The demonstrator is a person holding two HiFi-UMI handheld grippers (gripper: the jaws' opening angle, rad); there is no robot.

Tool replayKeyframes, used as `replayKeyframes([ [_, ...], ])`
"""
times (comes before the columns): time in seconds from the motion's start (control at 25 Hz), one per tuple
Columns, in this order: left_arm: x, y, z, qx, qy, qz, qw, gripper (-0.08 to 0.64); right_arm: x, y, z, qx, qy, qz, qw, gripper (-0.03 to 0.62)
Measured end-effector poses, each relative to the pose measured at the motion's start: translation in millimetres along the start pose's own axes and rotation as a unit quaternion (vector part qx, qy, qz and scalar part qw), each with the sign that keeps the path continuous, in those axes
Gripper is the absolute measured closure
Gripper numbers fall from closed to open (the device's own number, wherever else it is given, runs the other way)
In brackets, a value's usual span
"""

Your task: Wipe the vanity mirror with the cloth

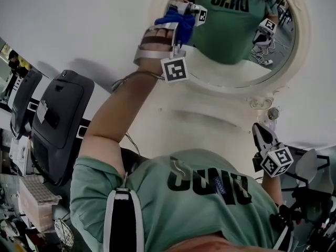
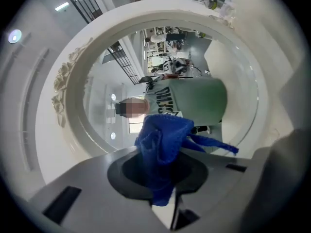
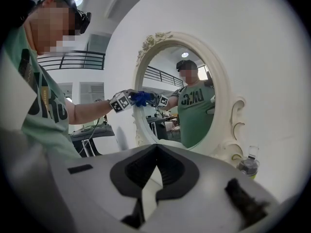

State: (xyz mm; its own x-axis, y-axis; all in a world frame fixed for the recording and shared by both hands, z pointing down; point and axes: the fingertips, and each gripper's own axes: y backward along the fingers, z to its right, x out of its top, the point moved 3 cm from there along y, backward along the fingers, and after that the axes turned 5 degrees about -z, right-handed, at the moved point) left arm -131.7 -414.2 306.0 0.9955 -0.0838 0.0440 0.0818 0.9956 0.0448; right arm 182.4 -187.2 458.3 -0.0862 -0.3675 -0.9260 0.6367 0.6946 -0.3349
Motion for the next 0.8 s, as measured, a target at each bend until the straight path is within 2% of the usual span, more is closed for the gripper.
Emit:
replayKeyframes([
  [0.24, -2.8, 6.4, 92.5, -0.05, -0.012, -0.01, 0.9986, 0.474, -3.2, -10.5, -4.1, 0.012, 0.001, -0.019, 1.0, 0.584],
  [0.32, 3.8, 10.4, 127.7, -0.094, -0.018, -0.011, 0.9954, 0.474, -3.6, -12.3, -6.1, 0.015, 0.001, -0.023, 1.0, 0.584],
  [0.4, 14.3, 17.1, 167.4, -0.165, -0.025, -0.013, 0.9858, 0.474, -4.0, -13.4, -8.0, 0.018, 0.001, -0.025, 1.0, 0.586],
  [0.48, 36.1, 24.8, 205.5, -0.232, -0.011, 0.0, 0.9726, 0.474, -4.6, -12.9, -9.2, 0.018, 0.001, -0.026, 0.999, 0.584],
  [0.56, 62.1, 32.7, 239.1, -0.279, -0.011, 0.013, 0.9601, 0.474, -5.9, -10.8, -9.6, 0.016, 0.001, -0.028, 0.999, 0.585],
  [0.68, 84.9, 38.3, 266.9, -0.309, -0.022, 0.011, 0.9507, 0.474, -7.6, -4.7, -9.2, 0.008, 0.001, -0.028, 1.0, 0.584],
  [0.8, 84.9, 36.8, 267.2, -0.323, -0.012, 0.02, 0.946, 0.474, -5.5, 3.0, -4.5, -0.005, -0.002, -0.02, 1.0, 0.586],
])
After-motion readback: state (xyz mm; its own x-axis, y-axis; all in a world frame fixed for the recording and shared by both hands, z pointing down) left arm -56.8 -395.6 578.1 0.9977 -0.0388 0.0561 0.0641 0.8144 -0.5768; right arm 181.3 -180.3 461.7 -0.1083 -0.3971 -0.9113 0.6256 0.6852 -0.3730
